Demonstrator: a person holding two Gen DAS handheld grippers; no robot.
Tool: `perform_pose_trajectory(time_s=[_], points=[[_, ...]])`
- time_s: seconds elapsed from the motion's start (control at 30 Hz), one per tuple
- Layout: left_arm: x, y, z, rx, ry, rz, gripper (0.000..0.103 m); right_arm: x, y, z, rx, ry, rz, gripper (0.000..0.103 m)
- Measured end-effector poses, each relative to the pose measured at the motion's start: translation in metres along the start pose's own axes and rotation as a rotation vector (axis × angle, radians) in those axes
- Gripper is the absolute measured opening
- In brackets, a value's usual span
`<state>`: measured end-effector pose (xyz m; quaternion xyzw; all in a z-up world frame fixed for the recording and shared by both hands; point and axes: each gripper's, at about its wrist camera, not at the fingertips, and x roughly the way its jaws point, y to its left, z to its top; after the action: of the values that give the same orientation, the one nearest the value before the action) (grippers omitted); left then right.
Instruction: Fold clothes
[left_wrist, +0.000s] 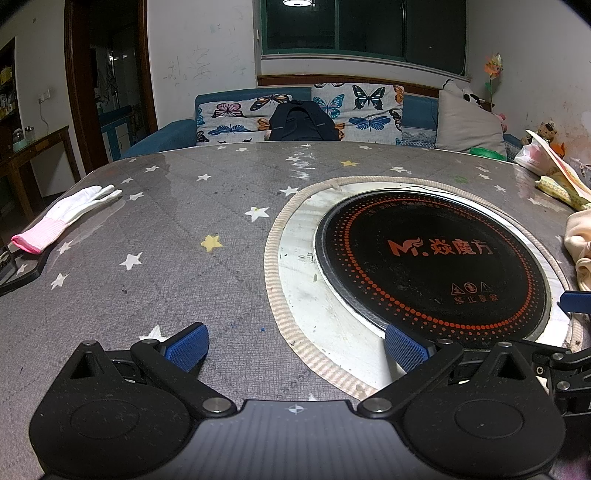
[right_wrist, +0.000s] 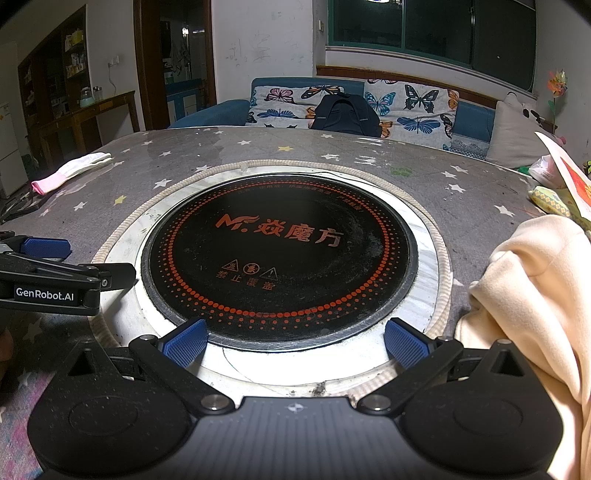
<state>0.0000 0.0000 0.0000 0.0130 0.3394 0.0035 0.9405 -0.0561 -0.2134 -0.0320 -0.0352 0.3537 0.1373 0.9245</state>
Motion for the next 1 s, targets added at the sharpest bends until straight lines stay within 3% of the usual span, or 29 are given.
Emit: perform_pose_trajectory(time_s=[0.7, 1.0], points=[[-0.002, -0.003, 0.002, 0.001, 0.002, 0.013, 0.103, -0.002, 0.006, 0.000, -0.031, 0.009, 0.009, 0.103], [-0.009, -0.013, -0.002, 0.013, 0.004, 0.005, 0.103, -0.033, -0.001, -0.009, -0.017, -0.019, 0.036, 0.102]])
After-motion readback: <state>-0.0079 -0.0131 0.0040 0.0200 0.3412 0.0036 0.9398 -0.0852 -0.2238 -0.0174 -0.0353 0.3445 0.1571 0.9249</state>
